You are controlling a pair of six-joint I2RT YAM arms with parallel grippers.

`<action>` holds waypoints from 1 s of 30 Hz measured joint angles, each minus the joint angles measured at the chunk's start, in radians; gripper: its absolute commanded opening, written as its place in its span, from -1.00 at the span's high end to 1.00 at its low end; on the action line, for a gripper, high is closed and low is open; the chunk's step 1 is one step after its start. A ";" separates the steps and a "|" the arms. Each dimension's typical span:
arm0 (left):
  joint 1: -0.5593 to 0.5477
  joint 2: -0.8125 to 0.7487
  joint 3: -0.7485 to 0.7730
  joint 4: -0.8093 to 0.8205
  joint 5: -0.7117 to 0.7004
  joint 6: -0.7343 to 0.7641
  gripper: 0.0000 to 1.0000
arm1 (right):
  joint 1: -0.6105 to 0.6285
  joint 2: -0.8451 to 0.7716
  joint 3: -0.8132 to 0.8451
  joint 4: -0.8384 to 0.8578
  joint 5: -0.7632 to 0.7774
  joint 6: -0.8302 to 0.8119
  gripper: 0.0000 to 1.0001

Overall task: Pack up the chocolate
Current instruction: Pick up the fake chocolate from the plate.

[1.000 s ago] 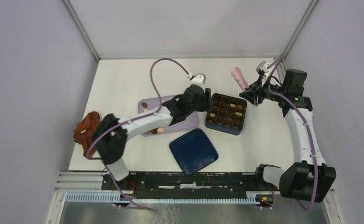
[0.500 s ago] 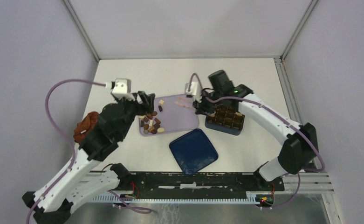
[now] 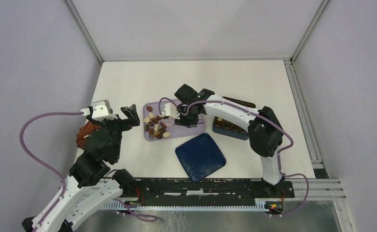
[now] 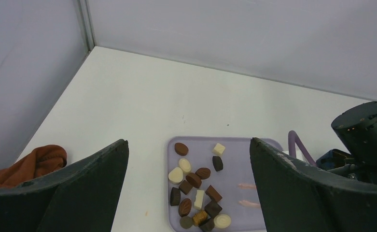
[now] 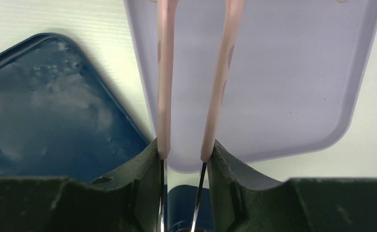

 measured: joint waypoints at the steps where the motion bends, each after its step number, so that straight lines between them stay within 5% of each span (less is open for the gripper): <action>1: 0.002 -0.003 -0.001 0.000 -0.006 0.003 -0.98 | 0.002 0.019 0.016 -0.004 0.007 0.004 0.16; 30: 0.106 0.026 -0.016 -0.002 0.057 0.013 -0.98 | 0.029 0.257 0.204 -0.089 0.096 0.034 0.11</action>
